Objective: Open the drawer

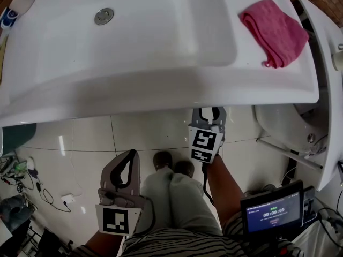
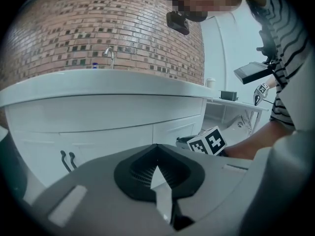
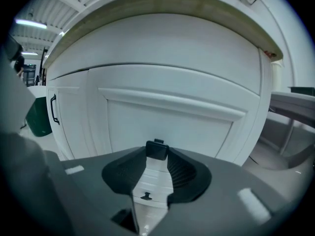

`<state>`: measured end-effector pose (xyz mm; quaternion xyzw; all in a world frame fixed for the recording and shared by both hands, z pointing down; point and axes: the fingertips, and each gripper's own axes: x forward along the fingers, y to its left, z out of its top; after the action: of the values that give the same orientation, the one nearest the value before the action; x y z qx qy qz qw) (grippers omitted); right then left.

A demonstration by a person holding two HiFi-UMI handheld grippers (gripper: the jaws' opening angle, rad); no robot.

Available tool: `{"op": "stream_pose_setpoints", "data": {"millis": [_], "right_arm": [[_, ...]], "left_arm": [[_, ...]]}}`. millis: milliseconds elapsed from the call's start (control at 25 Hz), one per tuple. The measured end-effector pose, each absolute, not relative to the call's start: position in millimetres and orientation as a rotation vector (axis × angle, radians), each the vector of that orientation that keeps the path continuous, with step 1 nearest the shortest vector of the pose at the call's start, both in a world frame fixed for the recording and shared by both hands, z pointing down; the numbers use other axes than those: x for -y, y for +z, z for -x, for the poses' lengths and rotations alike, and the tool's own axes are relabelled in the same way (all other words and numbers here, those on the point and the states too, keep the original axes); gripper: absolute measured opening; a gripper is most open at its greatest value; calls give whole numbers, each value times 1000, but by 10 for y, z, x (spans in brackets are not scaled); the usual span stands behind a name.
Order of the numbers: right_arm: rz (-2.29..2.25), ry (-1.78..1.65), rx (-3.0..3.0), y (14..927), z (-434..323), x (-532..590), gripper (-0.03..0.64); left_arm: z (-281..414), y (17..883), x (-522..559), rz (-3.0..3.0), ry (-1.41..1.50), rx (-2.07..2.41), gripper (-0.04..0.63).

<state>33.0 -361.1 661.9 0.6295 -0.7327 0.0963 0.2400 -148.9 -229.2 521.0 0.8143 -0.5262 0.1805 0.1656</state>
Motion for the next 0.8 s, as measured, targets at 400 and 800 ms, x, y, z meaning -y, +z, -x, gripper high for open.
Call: {"op": "stream_pose_setpoints", "data": {"millis": [400,800], "right_arm": [[-1706,308,2000,6625,-345,3190,132],[-1663,387,1996,6631,-388,2493,133]], "left_arm": [[1489,5143,2231,-2322,520,1504,12],[1408,4967,1970,-2328,510,1526,12]]}}
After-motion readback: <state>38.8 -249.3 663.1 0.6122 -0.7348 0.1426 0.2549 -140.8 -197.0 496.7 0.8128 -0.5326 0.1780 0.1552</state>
